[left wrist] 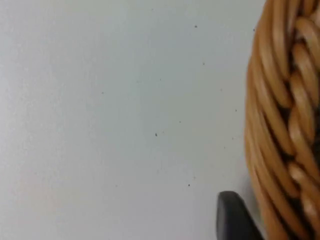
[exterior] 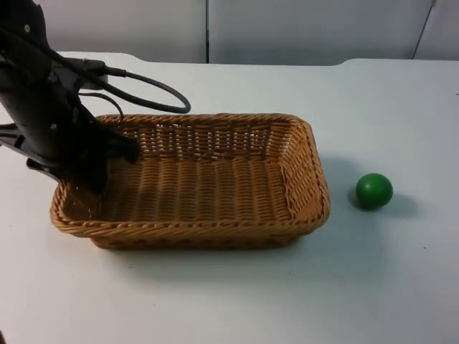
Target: Pick up the basket with the left hand and place the ball into the basket with the right hand.
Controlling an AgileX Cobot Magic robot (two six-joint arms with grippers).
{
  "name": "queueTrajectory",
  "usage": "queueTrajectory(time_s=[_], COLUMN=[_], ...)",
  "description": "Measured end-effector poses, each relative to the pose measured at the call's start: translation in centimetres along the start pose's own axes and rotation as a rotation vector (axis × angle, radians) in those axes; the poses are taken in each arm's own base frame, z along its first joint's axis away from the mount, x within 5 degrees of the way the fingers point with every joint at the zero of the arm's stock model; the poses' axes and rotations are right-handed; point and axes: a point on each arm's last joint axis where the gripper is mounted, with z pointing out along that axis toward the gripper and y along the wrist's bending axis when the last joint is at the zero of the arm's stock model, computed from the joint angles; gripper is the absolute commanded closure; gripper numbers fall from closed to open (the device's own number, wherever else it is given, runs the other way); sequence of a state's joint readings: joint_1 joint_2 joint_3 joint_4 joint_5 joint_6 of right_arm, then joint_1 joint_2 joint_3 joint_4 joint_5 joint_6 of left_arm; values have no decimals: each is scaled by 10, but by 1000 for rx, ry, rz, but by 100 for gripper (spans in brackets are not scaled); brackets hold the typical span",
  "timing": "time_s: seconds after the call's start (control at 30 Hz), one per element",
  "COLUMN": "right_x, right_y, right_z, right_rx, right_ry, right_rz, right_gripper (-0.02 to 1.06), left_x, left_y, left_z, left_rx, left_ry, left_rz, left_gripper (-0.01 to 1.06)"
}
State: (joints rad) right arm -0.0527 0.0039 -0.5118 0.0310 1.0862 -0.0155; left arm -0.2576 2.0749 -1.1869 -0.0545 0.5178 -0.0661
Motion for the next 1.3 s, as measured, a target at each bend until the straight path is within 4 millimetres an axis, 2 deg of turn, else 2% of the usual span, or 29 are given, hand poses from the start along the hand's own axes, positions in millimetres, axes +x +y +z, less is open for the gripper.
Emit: queueTrajectory(time_s=[0.4,0.5,0.67,0.7,0.83,1.07,1.3], right_x=[0,0,0,0,0,0,0], right_y=[0,0,0,0,0,0,0], right_z=[0,0,0,0,0,0,0], right_rx=[0,0,0,0,0,0,0], right_ry=[0,0,0,0,0,0,0], right_rz=[0,0,0,0,0,0,0], right_gripper=[105,105,105,105,105,105,105], left_x=[-1,-3,-1,-1,9,17,21], left_y=[2,6,20,20,33,40,37], left_z=[-2,-8,-36,-36,-52,-61,-61], left_rx=[63,91,188,188,230,294,394], left_ry=[4,5,-41,-41,-84,-91,-104], left_rz=[-159,-195,-261,-261,-314,-364,-403], left_gripper=[105,105,105,105,105,105,105])
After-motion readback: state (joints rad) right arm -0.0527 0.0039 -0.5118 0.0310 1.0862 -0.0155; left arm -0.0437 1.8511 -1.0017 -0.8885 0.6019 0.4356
